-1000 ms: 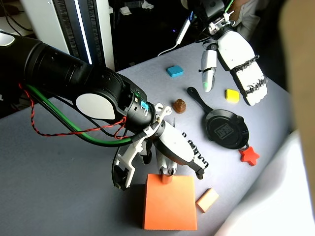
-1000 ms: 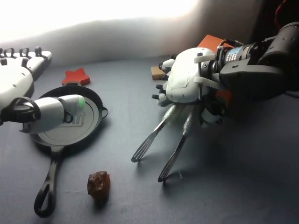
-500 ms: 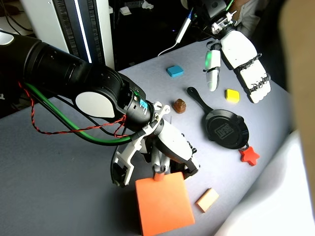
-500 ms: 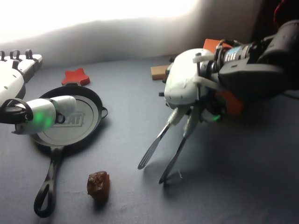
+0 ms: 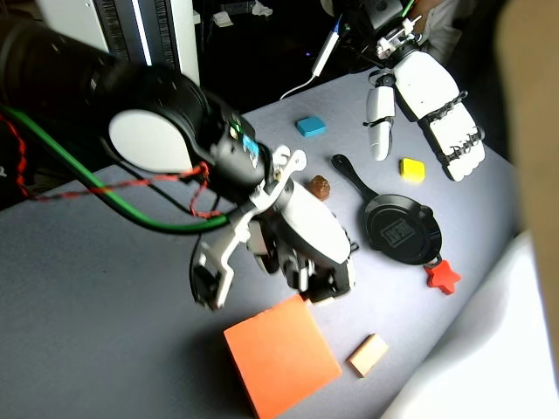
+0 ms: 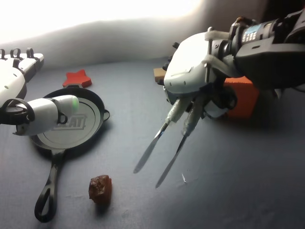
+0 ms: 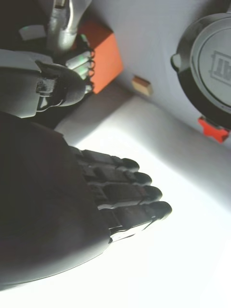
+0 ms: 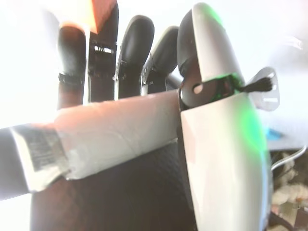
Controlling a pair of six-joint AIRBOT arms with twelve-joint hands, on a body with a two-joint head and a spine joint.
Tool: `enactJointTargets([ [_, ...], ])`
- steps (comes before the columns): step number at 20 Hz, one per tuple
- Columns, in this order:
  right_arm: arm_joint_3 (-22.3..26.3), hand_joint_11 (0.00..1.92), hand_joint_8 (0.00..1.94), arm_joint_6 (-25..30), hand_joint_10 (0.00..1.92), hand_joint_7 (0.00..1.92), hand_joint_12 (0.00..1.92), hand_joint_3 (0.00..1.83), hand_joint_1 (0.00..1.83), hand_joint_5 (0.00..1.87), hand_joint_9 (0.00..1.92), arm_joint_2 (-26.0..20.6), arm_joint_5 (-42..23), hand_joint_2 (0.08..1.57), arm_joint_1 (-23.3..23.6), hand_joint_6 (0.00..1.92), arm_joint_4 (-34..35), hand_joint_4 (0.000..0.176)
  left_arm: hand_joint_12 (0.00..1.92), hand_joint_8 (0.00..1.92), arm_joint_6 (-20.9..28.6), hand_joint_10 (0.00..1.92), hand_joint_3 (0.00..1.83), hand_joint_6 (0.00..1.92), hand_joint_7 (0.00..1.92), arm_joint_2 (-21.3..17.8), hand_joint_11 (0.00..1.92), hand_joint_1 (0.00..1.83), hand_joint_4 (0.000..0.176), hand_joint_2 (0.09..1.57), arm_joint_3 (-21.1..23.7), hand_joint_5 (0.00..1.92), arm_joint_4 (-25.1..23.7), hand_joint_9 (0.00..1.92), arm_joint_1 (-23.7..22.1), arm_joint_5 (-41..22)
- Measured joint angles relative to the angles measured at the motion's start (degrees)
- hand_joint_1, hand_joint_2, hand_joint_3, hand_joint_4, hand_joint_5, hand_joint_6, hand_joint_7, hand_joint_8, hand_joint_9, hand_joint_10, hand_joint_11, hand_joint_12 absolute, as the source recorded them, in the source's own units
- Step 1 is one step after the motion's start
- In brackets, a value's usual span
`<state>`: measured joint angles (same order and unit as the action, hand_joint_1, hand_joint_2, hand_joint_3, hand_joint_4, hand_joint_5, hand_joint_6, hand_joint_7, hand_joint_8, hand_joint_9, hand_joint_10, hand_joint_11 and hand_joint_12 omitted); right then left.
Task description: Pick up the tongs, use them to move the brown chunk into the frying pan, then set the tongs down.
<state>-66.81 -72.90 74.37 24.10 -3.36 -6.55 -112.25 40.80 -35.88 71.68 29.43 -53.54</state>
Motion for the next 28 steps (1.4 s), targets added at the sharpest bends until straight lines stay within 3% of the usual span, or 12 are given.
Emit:
enactJointTargets([
  [2,2.6,0.52,0.12,14.99,0.51,1.15,1.54,0.0,1.14,0.9,0.95,-0.72,1.9,1.16,0.37,1.09,-11.76,0.0,0.13,0.0,0.0,0.0,0.0,0.0,0.07,0.0,0.0,0.0,0.0,1.21,-0.02,0.04,0.44,0.05,-0.04,0.0],
  [4,4.22,0.52,0.07,28.81,0.52,1.17,1.53,0.0,1.14,0.91,0.94,-1.16,4.35,1.15,0.52,1.08,-21.62,0.0,0.19,0.0,-0.15,0.01,0.0,0.0,0.09,0.0,0.0,0.0,0.0,1.21,-0.2,0.05,0.68,0.07,-0.26,0.02],
  [5,5.2,0.53,0.69,35.1,0.52,1.06,1.53,0.0,1.2,0.96,0.96,-1.62,5.6,1.12,0.74,1.06,-25.77,0.0,0.16,0.0,-0.17,0.0,0.0,0.0,0.07,0.0,0.0,0.0,0.0,1.21,-0.48,0.04,0.83,0.06,-0.42,0.04],
  [6,6.78,0.49,0.54,41.27,0.53,1.0,1.53,0.0,1.15,0.91,0.94,-2.25,6.43,1.15,0.9,1.1,-30.62,0.0,0.15,0.0,-0.2,0.0,0.0,0.0,0.07,0.0,0.0,0.0,0.0,1.21,-0.61,0.04,0.81,0.06,-0.48,-0.11],
  [7,8.44,0.49,0.54,45.94,0.53,1.0,1.53,0.0,1.15,0.91,0.94,-2.89,6.97,1.15,0.9,1.1,-34.23,0.0,0.15,0.0,-0.22,0.0,0.0,0.0,0.07,0.0,0.0,0.0,0.0,1.21,-0.61,0.04,0.83,0.06,-0.52,-0.17],
  [8,10.25,0.49,0.2,49.31,0.57,1.11,1.55,0.0,1.14,0.91,0.92,-3.34,7.74,1.15,0.9,1.09,-36.0,0.0,0.15,0.0,-0.2,0.0,0.0,0.0,0.07,0.0,0.0,0.0,0.0,1.22,-0.61,0.04,0.81,0.06,-0.5,-0.07],
  [9,11.87,0.49,0.13,51.12,0.58,1.13,1.54,0.0,1.14,0.9,0.92,-3.48,8.55,1.16,0.9,1.1,-36.06,0.0,0.15,0.0,-0.2,0.0,0.0,0.0,0.07,0.0,0.0,0.0,0.0,1.22,-0.61,0.04,0.83,0.06,-0.5,-0.04],
  [10,13.11,0.49,0.13,52.41,0.58,1.13,1.54,0.0,1.14,0.9,0.92,-3.41,9.29,1.16,0.87,1.1,-36.0,0.0,0.15,0.0,-0.2,0.0,0.0,0.0,0.07,0.0,0.0,0.0,0.0,1.22,-0.61,0.04,0.79,0.06,-0.5,-0.04],
  [15,19.32,0.46,0.05,71.54,0.56,1.12,1.52,0.0,1.13,0.87,0.88,-2.23,11.85,1.17,-0.57,1.14,-50.1,0.0,0.11,0.0,-0.22,0.01,0.0,0.01,0.07,0.0,0.0,0.0,0.0,1.22,-0.68,0.04,0.83,0.06,-0.5,-0.07],
  [17,20.81,0.45,0.02,79.82,0.5,1.12,1.5,0.0,1.13,0.88,0.9,-0.68,16.72,1.17,-2.51,1.12,-55.89,0.0,0.16,0.0,-0.22,0.0,0.0,0.0,0.08,0.0,0.0,0.0,0.0,1.22,-0.76,0.05,0.92,0.06,-0.5,-0.02],
  [21,20.87,0.41,0.0,86.58,0.48,1.07,1.5,0.0,1.12,0.84,0.85,2.1,24.72,1.19,-3.98,1.19,-59.43,0.0,0.14,0.0,-0.37,0.0,0.0,0.0,0.07,0.0,0.0,0.0,0.0,1.23,-0.79,0.04,1.31,0.06,-0.5,-0.07],
  [28,19.15,0.42,0.01,95.65,0.46,1.08,1.49,0.0,1.12,0.85,0.86,6.78,32.15,1.18,-4.17,1.17,-60.04,0.0,0.14,0.0,-0.48,0.0,0.0,0.0,0.06,-0.02,0.0,0.0,0.0,1.22,-0.9,0.04,1.38,0.05,-0.52,-0.07],
])
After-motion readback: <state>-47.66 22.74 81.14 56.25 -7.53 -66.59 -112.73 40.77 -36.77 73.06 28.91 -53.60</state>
